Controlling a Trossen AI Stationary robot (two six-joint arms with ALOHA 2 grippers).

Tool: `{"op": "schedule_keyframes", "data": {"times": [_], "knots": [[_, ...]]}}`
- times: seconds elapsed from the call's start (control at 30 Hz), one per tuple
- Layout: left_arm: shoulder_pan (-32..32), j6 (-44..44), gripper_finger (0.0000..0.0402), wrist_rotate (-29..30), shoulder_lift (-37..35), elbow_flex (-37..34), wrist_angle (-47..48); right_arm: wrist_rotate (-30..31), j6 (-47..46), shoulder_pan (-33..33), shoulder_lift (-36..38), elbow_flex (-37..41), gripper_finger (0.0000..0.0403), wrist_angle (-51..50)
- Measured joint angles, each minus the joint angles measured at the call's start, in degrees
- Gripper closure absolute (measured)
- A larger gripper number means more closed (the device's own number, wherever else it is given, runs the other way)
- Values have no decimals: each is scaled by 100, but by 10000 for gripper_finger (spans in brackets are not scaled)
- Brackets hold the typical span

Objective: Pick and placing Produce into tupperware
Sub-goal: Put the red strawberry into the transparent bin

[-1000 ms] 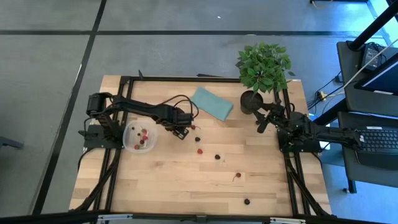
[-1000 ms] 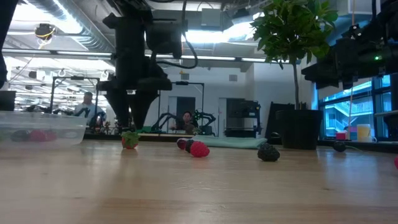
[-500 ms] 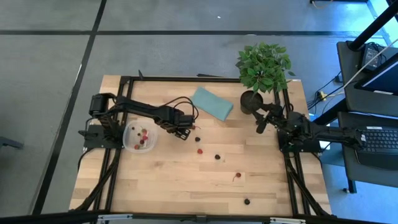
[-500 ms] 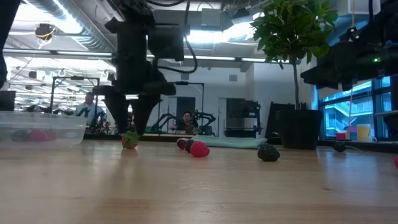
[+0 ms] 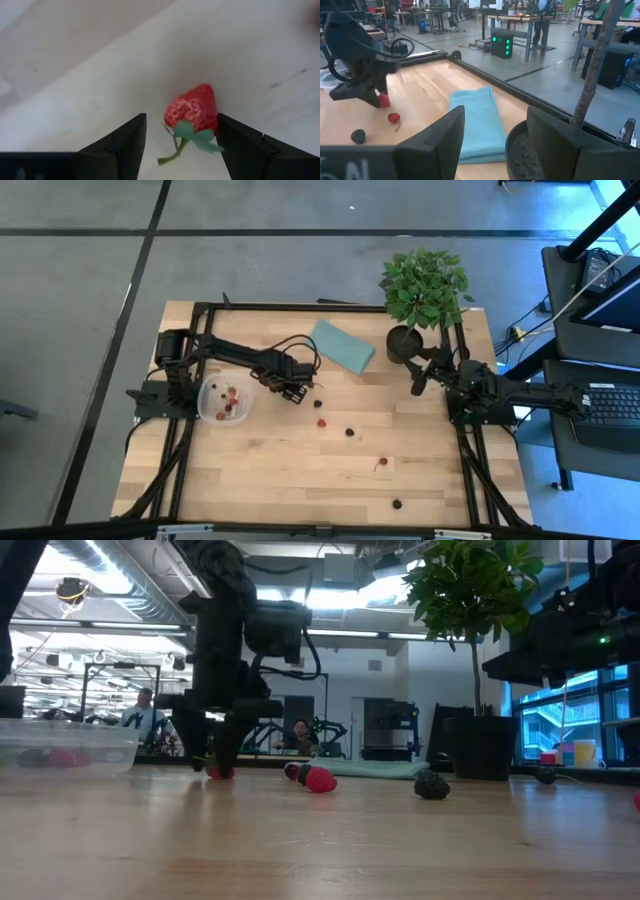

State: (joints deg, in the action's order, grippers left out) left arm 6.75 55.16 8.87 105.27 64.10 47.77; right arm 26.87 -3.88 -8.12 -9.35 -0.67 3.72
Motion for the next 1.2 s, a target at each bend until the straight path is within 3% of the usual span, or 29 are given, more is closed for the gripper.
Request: {"op": "schedule_keyframes", "data": {"times": [0.3, 0.6, 1.0, 1.2], "knots": [[116, -1064, 180, 2, 0, 0, -150, 0, -10, -1, -4, 0, 186, 2], [124, -1066, 182, -196, 0, 0, -146, -1, -11, -2, -4, 0, 186, 3], [124, -1080, 256, -136, 4, 0, -197, -2, -11, -2, -4, 0, 186, 3], [124, -1081, 254, -134, 4, 0, -197, -2, -11, -1, -4, 0, 186, 3]]}}
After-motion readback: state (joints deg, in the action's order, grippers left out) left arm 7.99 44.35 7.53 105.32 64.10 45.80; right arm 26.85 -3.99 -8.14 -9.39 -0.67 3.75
